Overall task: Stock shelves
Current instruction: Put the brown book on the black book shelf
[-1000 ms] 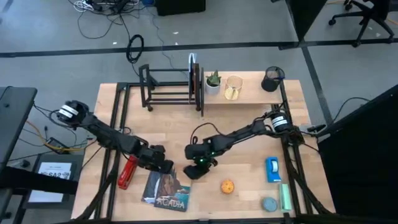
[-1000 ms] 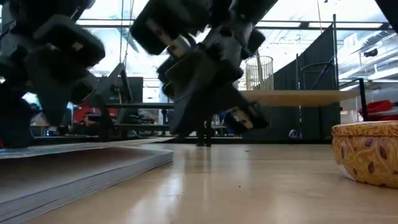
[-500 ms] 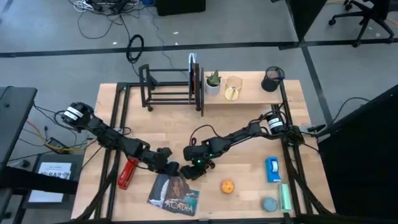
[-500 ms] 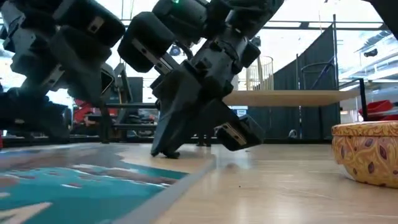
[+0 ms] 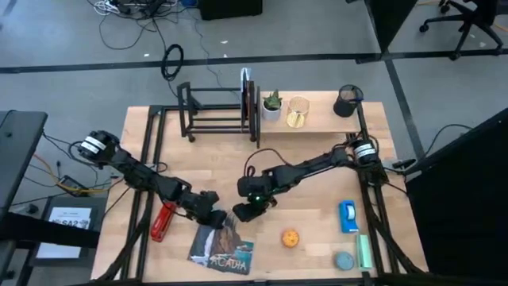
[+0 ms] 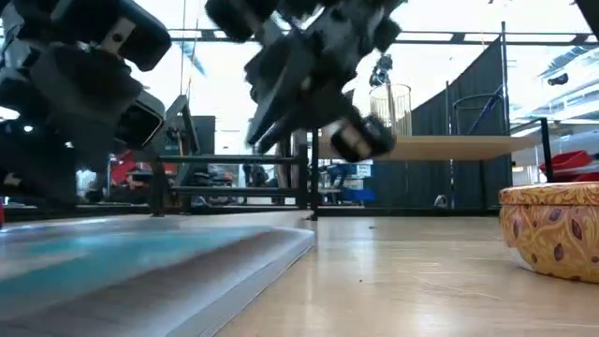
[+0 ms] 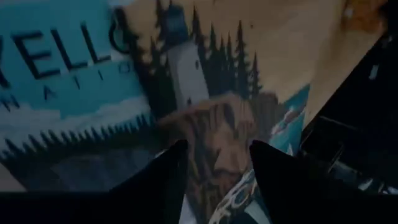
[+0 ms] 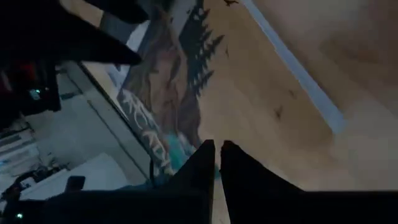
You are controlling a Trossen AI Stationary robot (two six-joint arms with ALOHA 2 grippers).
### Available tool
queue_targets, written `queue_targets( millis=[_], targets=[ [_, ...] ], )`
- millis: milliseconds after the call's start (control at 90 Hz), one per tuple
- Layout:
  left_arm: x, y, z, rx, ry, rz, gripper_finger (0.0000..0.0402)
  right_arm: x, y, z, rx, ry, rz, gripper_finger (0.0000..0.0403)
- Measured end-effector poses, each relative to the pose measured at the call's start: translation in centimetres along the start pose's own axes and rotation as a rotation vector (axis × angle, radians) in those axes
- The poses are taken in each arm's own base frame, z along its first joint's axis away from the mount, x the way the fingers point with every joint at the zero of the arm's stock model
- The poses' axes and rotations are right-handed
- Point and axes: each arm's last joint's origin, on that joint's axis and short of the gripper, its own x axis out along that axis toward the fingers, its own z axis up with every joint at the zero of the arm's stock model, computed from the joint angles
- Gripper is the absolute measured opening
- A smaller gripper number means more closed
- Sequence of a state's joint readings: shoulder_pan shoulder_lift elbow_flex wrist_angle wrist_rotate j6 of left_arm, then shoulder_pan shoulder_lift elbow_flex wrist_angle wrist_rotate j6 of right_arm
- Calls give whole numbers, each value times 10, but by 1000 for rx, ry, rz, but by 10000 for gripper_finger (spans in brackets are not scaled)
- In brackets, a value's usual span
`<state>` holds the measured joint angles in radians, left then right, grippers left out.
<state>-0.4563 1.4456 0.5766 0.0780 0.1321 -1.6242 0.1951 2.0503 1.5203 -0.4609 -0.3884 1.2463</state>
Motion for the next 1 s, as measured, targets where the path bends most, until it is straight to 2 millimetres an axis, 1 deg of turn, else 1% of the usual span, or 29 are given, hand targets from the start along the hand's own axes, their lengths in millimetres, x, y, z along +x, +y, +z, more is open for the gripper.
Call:
queue_targets(
  millis=[111,222,333,433,489,589,744,811,900,1000],
  targets=[
    [0,2,-2,-27,2,19,156,3,-10,-12,14,46,-123,0],
    [0,5,-2,-32,-6,50,156,16,-17,-17,-7,78,-165,0],
    [0,6,-2,-29,-42,55,157,30,-25,-15,3,89,-187,0],
    [0,6,-1,-28,-84,53,158,36,-29,-9,11,83,-188,0],
    [3,6,0,-27,-93,52,158,39,-28,-3,5,67,-157,0],
    [11,8,1,-29,-89,59,158,40,-31,4,18,64,-148,0],
    [26,7,-1,-34,-19,13,158,38,-35,10,28,63,-155,0],
    [31,7,-2,-31,-15,-5,158,37,-36,12,26,61,-155,0],
    [32,5,-2,-28,-24,-36,158,37,-36,12,23,61,-155,0],
    [32,5,0,-29,-85,-45,158,38,-36,12,21,60,-154,0]
  ],
)
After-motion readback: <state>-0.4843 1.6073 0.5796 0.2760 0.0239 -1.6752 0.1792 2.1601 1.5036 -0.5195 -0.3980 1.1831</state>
